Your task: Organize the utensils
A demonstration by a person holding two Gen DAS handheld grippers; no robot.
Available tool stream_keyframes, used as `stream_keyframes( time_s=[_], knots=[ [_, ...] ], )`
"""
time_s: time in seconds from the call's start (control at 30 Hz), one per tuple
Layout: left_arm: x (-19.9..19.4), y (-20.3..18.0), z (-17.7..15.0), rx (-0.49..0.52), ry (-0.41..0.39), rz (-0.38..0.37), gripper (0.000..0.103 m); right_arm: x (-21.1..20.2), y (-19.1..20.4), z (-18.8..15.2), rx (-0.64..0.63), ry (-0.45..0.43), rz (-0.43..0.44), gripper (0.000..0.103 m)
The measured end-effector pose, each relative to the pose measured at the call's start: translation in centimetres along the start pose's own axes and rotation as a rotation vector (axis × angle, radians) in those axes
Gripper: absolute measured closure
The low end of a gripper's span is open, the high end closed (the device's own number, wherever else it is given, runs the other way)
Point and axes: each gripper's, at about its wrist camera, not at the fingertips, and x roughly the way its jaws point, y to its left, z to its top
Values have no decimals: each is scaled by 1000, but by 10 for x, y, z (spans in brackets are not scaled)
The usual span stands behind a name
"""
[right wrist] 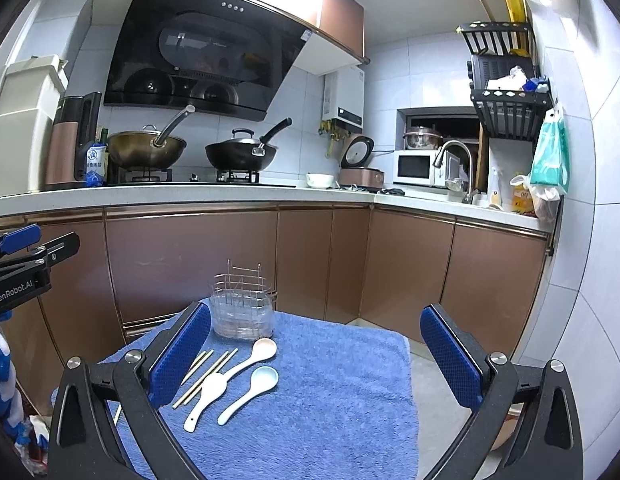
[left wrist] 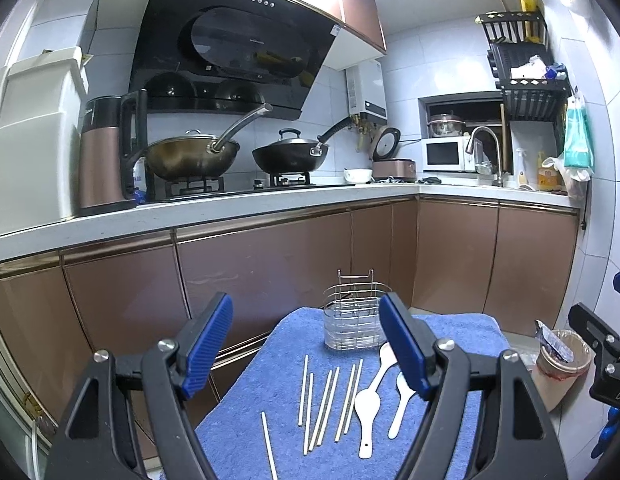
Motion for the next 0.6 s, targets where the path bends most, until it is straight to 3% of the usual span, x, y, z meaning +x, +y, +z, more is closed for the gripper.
stream_keyframes(
  time_s=[0.6],
  knots=[
    [41,-15,5,10,13,-18,29,41,-19,-3,34,52,-6,0]
  ],
)
